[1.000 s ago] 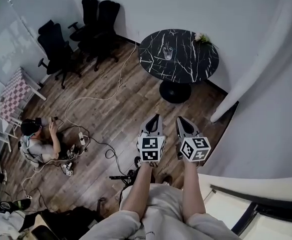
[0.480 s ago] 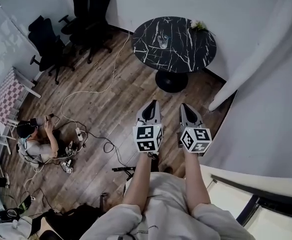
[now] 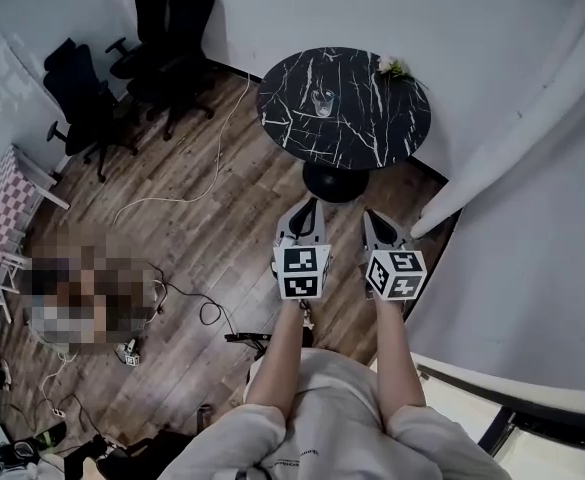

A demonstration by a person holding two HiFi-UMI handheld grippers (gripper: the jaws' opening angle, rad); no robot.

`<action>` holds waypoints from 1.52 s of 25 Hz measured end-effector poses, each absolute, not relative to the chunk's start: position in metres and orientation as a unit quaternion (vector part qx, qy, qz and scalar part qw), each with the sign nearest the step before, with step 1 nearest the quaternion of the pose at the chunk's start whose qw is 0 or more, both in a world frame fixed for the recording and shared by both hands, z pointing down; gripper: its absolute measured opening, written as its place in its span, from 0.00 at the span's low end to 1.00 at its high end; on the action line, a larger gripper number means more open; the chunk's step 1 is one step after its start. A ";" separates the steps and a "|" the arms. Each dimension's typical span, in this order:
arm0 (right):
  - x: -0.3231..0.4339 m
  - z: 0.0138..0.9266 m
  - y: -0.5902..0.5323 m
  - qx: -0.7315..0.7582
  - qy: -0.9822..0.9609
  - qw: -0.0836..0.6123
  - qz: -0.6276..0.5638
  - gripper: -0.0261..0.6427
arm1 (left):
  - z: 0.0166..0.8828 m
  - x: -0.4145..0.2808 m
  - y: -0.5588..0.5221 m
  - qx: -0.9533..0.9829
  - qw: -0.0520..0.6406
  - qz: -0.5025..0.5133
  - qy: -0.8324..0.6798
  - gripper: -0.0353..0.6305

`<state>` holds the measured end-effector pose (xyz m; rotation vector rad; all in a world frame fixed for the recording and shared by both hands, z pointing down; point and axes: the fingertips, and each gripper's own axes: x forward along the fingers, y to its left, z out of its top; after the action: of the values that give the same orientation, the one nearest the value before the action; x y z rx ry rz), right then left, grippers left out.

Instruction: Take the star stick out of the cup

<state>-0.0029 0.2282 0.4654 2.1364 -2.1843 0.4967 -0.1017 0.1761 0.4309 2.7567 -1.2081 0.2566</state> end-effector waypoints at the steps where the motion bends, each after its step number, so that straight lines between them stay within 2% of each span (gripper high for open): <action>1: -0.002 0.466 0.221 0.693 -0.703 0.031 0.155 0.09 | 0.433 -0.102 0.168 0.911 0.063 0.085 -0.399 0.09; 15: 0.004 0.477 0.112 0.709 -0.687 0.068 0.145 0.09 | 0.453 -0.101 0.056 0.918 0.074 0.096 -0.379 0.09; 24: 0.012 0.496 0.080 0.722 -0.670 0.077 0.156 0.09 | 0.475 -0.107 0.009 0.917 0.093 0.095 -0.376 0.09; 32: 0.018 0.511 0.070 0.719 -0.669 0.070 0.175 0.09 | 0.481 -0.087 -0.001 0.920 0.114 0.075 -0.367 0.09; 38: 0.030 0.510 0.032 0.710 -0.679 0.055 0.178 0.09 | 0.468 -0.068 -0.035 0.921 0.092 0.073 -0.372 0.09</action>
<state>0.0303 0.0321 0.5100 2.1555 -2.0630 0.5414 -0.0676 -0.0350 0.4682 2.7354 -1.1043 0.2171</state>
